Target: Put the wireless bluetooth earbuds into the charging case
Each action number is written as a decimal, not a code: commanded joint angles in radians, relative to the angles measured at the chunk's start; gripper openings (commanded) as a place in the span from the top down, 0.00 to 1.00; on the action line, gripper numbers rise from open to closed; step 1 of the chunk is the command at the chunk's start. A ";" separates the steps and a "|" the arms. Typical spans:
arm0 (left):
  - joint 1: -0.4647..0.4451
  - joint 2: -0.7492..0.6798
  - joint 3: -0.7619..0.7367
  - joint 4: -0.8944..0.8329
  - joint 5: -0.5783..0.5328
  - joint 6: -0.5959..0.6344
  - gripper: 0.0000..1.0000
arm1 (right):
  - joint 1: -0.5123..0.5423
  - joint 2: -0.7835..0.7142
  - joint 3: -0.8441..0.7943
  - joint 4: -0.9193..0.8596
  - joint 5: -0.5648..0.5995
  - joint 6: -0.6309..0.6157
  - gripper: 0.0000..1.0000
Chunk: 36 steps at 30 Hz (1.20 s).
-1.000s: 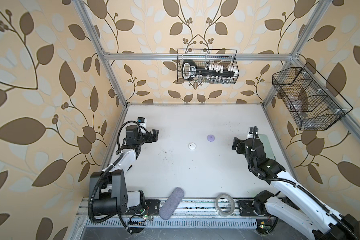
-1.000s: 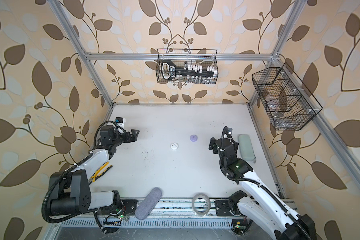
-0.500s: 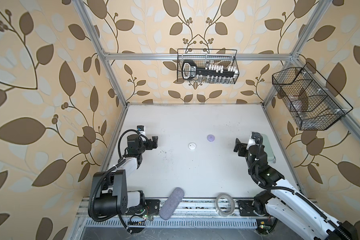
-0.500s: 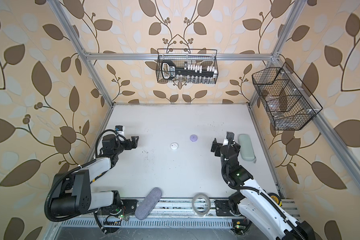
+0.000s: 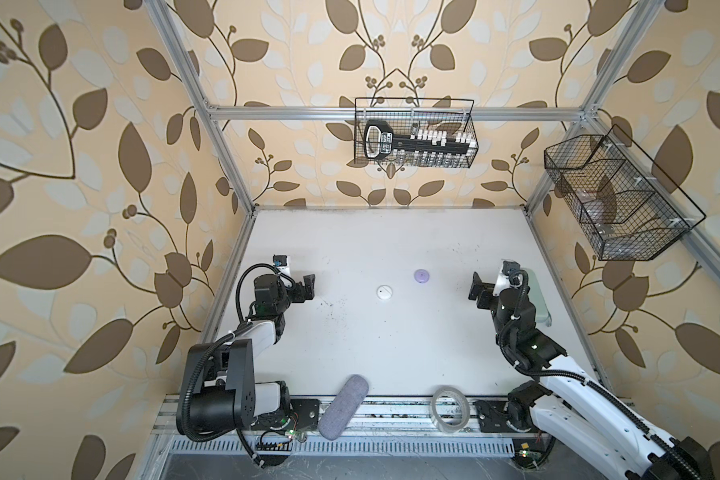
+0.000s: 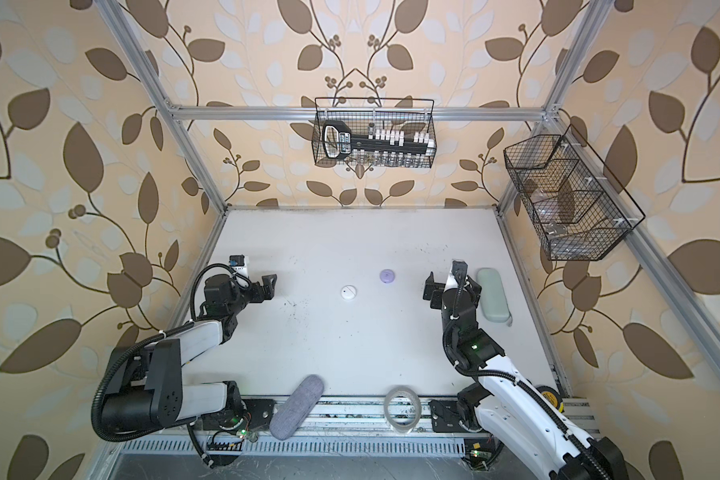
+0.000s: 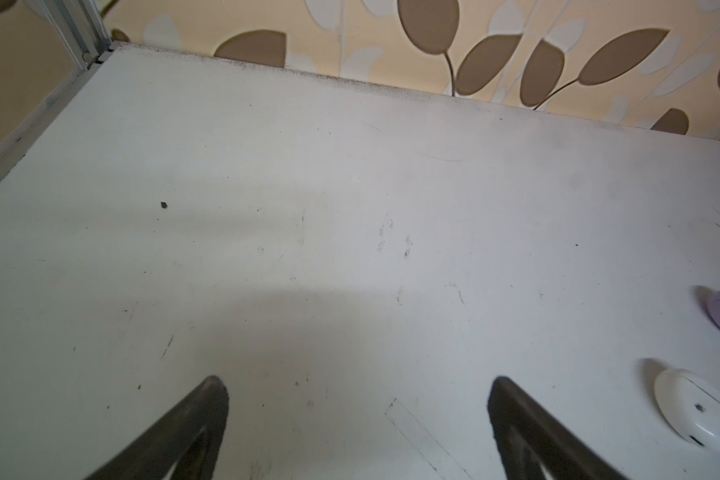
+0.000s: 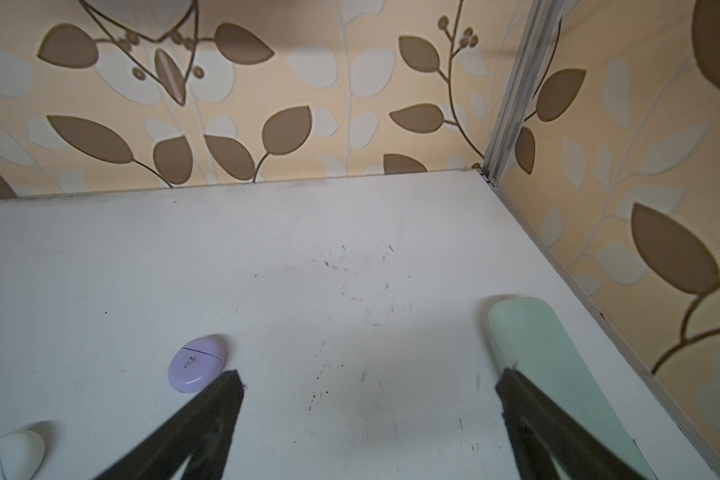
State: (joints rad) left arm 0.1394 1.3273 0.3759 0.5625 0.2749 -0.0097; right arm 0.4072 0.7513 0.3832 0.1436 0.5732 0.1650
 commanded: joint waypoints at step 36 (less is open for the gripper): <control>-0.019 0.162 -0.007 0.204 -0.037 0.024 0.01 | -0.199 0.265 -0.158 0.487 -0.102 -0.158 0.03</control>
State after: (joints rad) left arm 0.1238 1.4925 0.3740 0.7292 0.2512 0.0086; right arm 0.2195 0.9920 0.2214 0.5453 0.4572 0.0406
